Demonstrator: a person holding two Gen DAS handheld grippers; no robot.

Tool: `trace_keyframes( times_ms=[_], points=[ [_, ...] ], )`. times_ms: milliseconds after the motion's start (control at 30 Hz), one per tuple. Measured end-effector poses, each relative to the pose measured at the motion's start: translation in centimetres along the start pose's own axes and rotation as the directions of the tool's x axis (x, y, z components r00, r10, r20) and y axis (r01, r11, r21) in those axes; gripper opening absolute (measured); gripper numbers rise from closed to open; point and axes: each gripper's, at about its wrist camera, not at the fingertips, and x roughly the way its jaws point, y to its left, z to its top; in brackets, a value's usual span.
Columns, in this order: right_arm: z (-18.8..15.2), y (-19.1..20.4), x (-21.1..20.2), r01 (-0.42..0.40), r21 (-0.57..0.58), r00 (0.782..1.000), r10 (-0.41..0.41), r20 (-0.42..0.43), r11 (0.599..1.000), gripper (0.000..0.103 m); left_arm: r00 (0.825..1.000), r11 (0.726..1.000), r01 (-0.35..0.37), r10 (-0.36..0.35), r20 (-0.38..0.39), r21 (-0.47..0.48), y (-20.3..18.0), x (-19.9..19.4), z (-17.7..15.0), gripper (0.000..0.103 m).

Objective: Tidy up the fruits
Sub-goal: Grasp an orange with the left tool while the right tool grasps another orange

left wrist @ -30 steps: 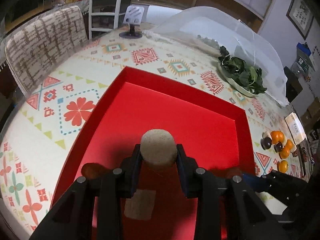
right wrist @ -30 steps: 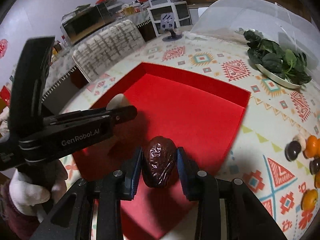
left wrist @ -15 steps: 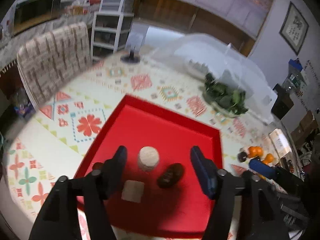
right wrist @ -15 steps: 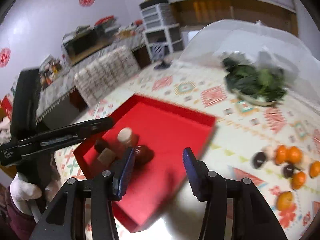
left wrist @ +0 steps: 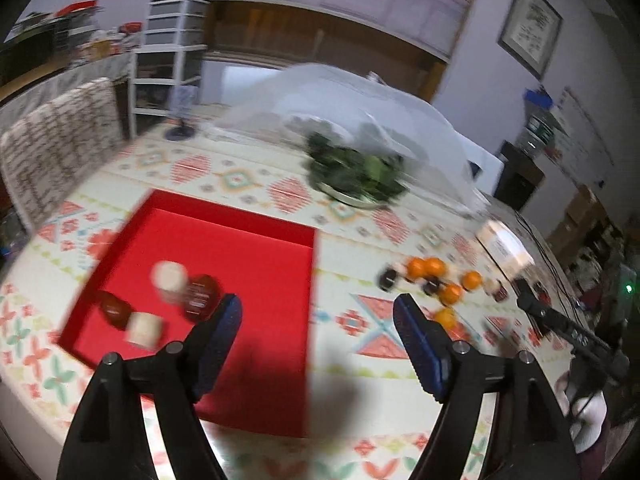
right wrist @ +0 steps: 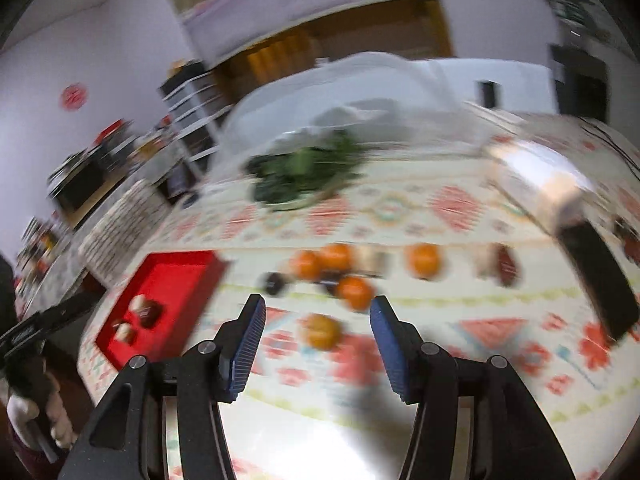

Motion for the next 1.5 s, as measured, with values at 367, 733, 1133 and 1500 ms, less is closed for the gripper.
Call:
trace_keyframes(
  times_ms=[367, 733, 1133, 1500],
  points=[
    [-0.6, -7.8, 0.4, 0.086, 0.070, 0.996, -0.083, -0.042, 0.994, 0.059, 0.983, 0.985, 0.112, -0.092, -0.157, 0.128, -8.3, 7.9, -3.4, 0.075],
    [3.5, -5.7, 7.7, 0.067, -0.049, 0.993, -0.071, -0.093, 0.997, 0.052, 0.972, 0.950, 0.154, -0.096, -0.215, 0.273, -13.5, 14.3, -3.7, 0.061],
    [3.1, -6.8, 12.1, 0.171, -0.090, 0.970, -0.183, -0.157, 0.981, 0.042, 0.963, 0.937, 0.160, -0.080, -0.258, 0.309, -15.3, 17.5, -4.2, 0.060],
    [3.2, -5.4, 9.9, 0.163, -0.053, 0.977, -0.168, -0.129, 0.985, 0.038, 0.974, 0.960, 0.138, -0.087, -0.208, 0.243, -13.1, 14.5, -3.8, 0.032]
  ],
)
